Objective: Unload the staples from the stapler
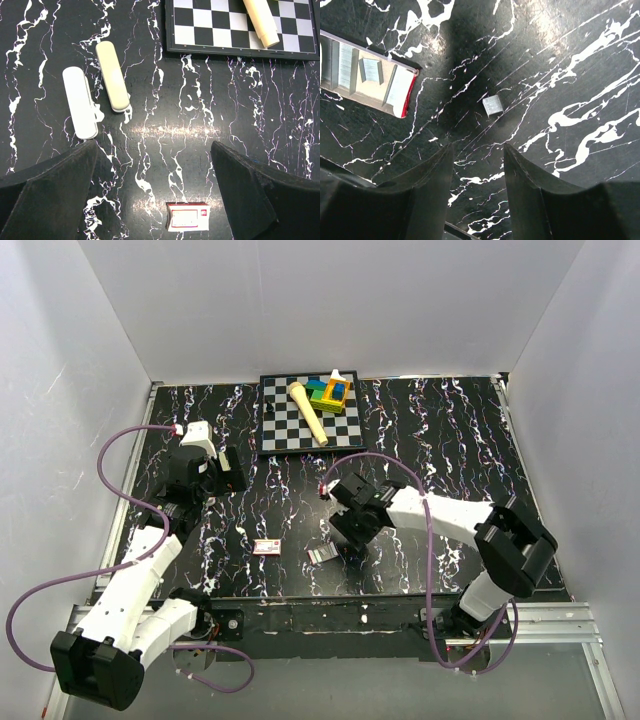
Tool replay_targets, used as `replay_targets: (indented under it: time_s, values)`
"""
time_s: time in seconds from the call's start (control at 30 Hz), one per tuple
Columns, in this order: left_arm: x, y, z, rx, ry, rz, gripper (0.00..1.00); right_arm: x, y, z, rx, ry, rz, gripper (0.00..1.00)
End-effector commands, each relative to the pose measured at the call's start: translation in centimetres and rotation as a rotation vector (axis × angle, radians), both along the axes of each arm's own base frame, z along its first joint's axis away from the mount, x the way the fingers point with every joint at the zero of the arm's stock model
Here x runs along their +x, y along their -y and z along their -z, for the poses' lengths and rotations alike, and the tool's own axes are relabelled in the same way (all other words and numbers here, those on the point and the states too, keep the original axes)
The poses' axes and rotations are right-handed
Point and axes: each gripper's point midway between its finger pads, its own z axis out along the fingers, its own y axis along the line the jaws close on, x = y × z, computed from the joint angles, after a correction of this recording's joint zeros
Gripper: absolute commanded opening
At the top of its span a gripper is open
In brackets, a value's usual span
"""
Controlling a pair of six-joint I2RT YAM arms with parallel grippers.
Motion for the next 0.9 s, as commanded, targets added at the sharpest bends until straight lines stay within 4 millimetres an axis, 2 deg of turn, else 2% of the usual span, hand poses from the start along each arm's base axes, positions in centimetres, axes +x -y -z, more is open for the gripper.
replay_targets:
  time_s: [0.0,0.43,0.87]
  values:
    - [0.4,0.1,-1.4,-0.015,0.033,0.005,0.98,1.5,-2.0,-1.2,0.053,0.028,-0.036,0.52]
    - [0.4,0.2,-1.5,-0.016,0.034,0.008,0.98,1.9,-3.4,-0.3,0.062,-0.012,-0.021,0.52]
    - [0.4,0.3,-1.5,-0.017,0.032,0.014,0.98,3.0,-3.1,0.4,0.046,-0.017,0.029,0.52]
